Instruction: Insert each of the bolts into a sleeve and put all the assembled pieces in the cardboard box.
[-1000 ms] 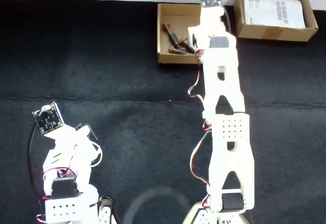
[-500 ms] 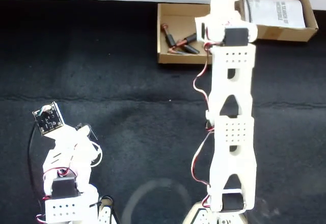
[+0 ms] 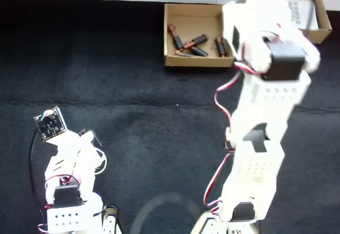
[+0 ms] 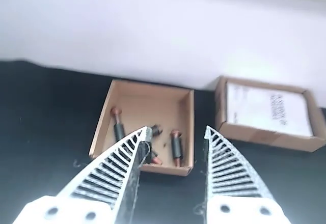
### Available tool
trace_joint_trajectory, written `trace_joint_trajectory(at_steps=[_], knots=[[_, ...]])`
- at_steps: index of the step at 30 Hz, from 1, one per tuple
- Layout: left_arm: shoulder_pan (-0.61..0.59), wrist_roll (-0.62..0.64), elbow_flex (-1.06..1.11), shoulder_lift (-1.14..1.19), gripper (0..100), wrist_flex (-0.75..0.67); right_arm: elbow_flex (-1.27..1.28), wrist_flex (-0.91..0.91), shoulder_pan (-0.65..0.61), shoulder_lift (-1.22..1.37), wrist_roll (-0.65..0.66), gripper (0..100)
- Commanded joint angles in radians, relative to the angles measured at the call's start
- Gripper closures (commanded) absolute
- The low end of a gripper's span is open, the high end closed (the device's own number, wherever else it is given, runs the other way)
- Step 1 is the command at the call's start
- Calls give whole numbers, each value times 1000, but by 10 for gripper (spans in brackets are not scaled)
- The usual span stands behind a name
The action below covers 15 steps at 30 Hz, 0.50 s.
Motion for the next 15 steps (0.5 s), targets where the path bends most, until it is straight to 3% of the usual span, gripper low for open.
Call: trace_joint_trajectory(at_steps=[1, 8, 15], knots=[[-1, -8, 18, -5, 990, -15, -97, 10, 56, -125, 6, 850], [-1, -8, 18, -5, 990, -15, -97, 10, 143, -306, 6, 850], [-5, -8, 18, -5, 990, 29, -77, 10, 150, -487, 8, 850]])
